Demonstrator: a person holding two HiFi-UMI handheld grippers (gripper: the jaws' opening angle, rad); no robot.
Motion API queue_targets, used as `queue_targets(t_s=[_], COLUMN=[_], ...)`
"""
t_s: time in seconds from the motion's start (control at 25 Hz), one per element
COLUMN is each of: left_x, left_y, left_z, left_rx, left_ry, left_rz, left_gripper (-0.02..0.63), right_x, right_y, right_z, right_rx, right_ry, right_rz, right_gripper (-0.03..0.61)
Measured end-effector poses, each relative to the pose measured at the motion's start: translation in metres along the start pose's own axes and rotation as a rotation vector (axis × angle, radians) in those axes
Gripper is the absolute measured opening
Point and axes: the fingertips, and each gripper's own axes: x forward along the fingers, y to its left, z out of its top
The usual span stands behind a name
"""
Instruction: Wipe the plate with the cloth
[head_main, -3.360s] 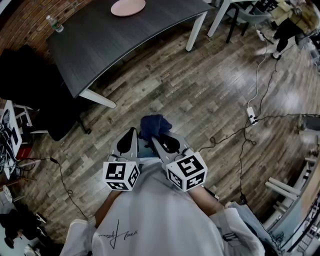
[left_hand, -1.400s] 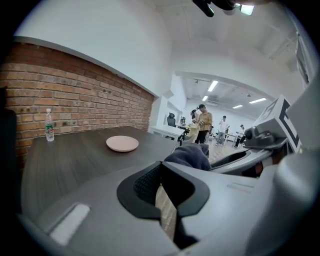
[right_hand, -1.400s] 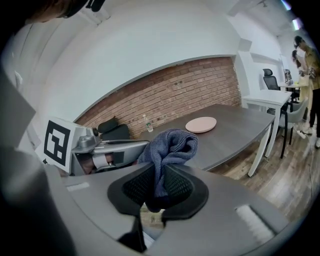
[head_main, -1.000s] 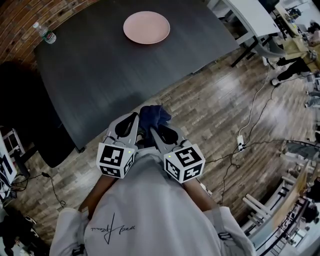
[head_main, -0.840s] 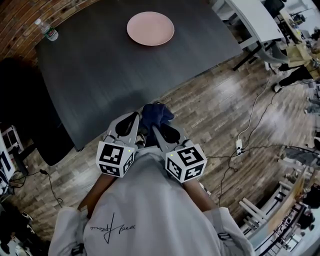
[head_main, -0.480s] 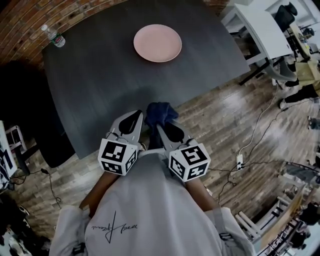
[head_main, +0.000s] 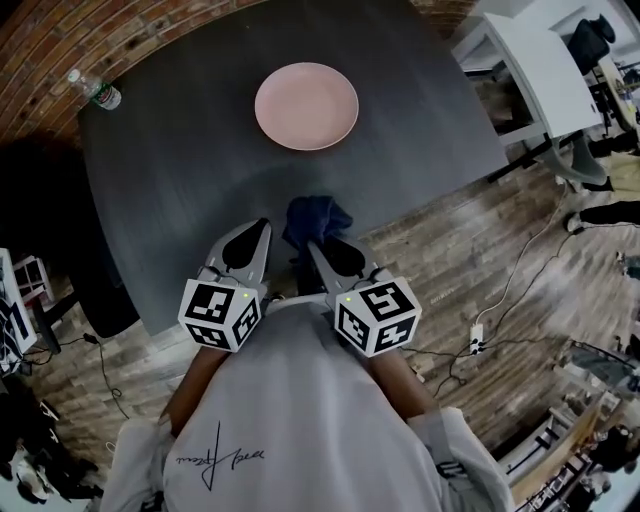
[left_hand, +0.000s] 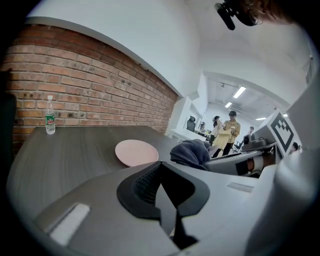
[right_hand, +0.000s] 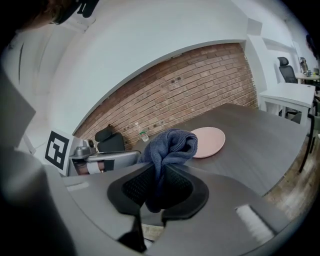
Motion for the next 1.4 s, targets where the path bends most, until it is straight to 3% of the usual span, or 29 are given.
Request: queue_targets(t_s=[0.56,0.96,1.4], left_x=[0.081,0.120,0.128], left_y=[0.016,0.019,0.062], left_z=[0.025,0.015,0.017], left_rx=[-0.069,-0.126,-0.199], left_ry=[0.007,0.042,0.061], left_rz=[0.084,0.163,0.268], left_gripper=[0.002,0.002,0.002], right_x=[0.031,0.062,0.102], right_y=[-0.085,-0.126,-0.140], right_z=[0.055,0.060,0.064], right_rx=[-0.007,-0.071,-0.089], right_ry=[0.038,0.155,0.221], right_rz=[0.063,0.141,0.172], right_gripper=[0.064,0.064,0.064])
